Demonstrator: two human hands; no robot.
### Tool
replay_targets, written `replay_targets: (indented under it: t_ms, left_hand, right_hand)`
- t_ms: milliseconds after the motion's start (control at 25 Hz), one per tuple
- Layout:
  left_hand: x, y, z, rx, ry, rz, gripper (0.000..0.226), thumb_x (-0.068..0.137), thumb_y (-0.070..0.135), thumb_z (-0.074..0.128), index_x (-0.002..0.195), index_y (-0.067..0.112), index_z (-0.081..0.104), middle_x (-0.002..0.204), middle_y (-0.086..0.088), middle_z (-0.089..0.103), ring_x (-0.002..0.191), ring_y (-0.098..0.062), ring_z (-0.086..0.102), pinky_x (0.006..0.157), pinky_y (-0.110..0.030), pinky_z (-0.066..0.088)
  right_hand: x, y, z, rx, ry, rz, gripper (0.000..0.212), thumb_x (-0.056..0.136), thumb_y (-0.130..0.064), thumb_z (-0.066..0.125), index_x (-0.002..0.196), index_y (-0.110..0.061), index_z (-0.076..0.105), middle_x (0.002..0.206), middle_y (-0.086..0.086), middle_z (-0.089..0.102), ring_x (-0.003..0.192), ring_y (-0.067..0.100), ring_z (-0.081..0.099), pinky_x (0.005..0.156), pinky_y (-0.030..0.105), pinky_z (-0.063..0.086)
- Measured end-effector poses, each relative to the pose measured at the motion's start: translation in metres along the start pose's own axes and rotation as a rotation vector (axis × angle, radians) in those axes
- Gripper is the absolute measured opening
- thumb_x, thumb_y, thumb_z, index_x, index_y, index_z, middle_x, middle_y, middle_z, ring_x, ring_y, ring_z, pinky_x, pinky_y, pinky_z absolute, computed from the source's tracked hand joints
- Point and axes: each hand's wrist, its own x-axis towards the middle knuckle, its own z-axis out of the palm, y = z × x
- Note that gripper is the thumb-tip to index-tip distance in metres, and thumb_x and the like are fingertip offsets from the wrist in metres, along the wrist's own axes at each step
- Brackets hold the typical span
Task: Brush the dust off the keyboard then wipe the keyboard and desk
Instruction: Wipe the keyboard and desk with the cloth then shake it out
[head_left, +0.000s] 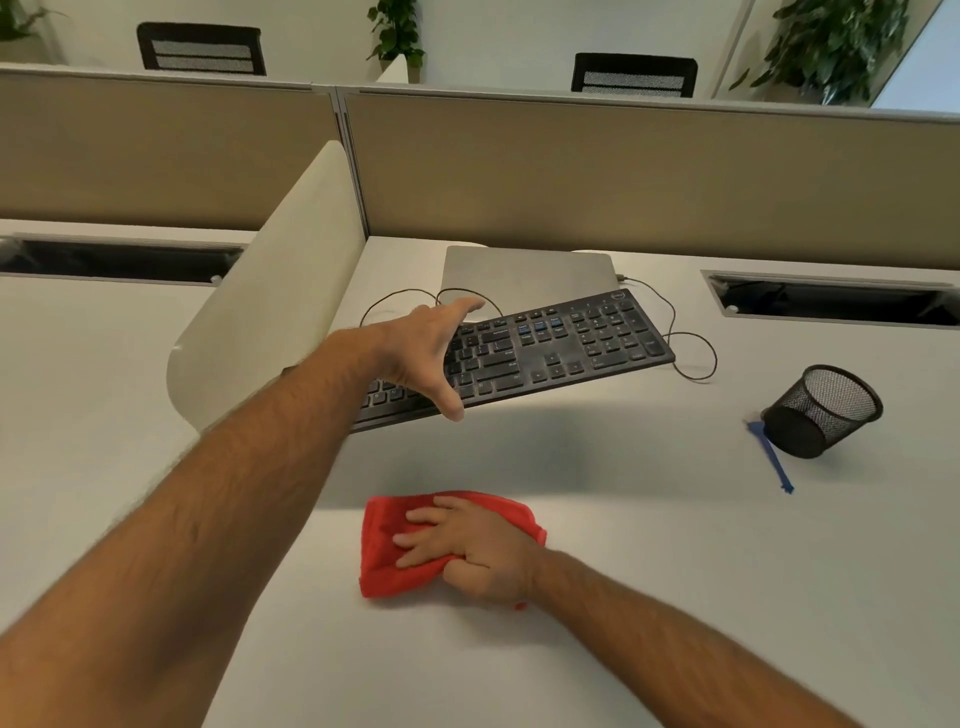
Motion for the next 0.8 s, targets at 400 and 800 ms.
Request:
replay_targets:
  t_ms: [400,800]
  left_hand:
    - [-0.007,0.008,0.046,0.111,-0.035,-0.023,0.142,0.053,0.051,0.093,0.157,0.028,-0.001,0.16,-0.009,0.021,0.143,-0.029,0.022,0.118,-0.056,0.028]
    - [0.029,0.053,0.096,0.406,-0.071,0.056,0.144,0.056,0.059,0.088,0.156,0.028,-0.011,0.159,-0.01,0.022,0.142,-0.03,0.025,0.112,-0.059,0.033]
  right_hand:
    - [-0.016,0.0,0.005,0.204,-0.019,-0.137,0.036,0.062,-0.012,0.042,0.072,-0.002,0.074,0.088,0.01,0.074,0.102,0.019,0.063,0.105,0.036,0.036]
    - [-0.089,0.019,-0.016,0.234,0.058,-0.117,0.035,0.061,-0.016,0.04,0.063,-0.002,0.072,0.077,0.008,0.074,0.091,0.018,0.066,0.101,0.04,0.04]
